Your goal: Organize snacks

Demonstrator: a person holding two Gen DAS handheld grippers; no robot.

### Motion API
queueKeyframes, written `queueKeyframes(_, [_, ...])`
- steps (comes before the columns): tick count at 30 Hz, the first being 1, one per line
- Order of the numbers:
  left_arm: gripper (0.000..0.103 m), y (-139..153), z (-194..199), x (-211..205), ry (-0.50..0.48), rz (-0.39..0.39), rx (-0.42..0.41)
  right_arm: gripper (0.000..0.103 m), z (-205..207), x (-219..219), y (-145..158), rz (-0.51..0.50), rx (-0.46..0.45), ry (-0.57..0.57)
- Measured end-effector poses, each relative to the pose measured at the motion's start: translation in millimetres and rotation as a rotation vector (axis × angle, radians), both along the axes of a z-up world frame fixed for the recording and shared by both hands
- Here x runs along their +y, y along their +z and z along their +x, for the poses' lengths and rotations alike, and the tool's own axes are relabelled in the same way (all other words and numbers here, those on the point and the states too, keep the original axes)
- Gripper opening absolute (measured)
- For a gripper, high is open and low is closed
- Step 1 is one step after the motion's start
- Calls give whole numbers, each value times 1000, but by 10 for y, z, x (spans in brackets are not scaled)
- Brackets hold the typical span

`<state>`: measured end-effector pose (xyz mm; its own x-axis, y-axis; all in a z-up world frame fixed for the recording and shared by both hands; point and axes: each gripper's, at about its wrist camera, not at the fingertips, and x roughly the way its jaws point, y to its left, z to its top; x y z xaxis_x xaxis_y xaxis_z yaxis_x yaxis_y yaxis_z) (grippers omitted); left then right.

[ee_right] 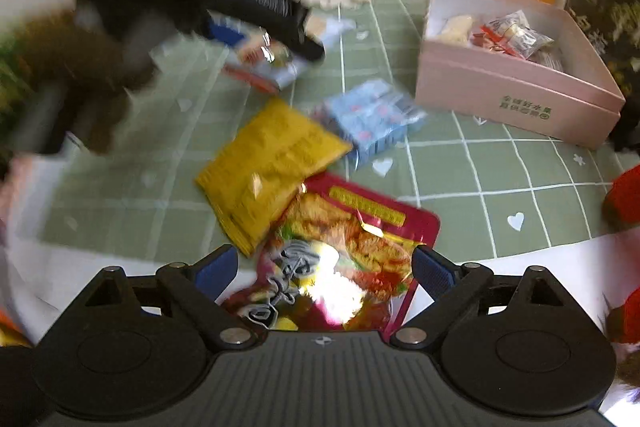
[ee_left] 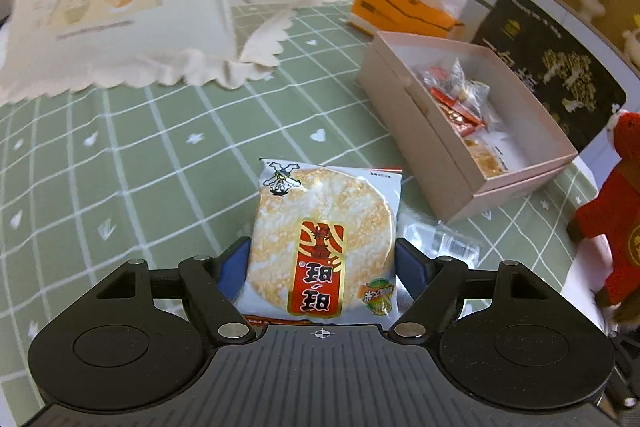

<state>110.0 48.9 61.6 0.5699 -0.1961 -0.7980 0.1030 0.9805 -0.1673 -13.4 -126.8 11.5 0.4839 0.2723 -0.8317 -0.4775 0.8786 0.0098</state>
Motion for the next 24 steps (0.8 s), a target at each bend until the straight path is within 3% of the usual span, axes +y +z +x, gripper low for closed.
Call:
queueKeyframes(2, [81,27,-95,107,21,-5,4,93,6,-53,-21,-55,-47,0])
queueKeyframes(6, [81,42,-329,372,99,-37,31,91,206,-331,40,-135,-105,-143])
queueKeyframes(8, [81,22,-407,451,140,-11,44,91,280,-422,191,-55,-99,-173])
queueKeyframes(10, [81,6,-446,475,167,44,51,91,345,-455,344,94,-39,-171])
queueKeyframes(12, [81,4,-462,485,177,51,57,91,466,-342,360,231,84,-175])
queueKeyframes(14, [81,31,-468,466,171,46,55,91,578,-154,275,287,184,-178])
queueKeyframes(16, [81,84,-472,432,157,61,46,91,627,120,185,271,210,-169])
queueKeyframes(19, [81,170,-466,382,144,84,32,91,706,435,76,203,179,-142])
queueKeyframes(24, [81,258,-483,377,143,87,21,91,664,584,2,134,119,-65])
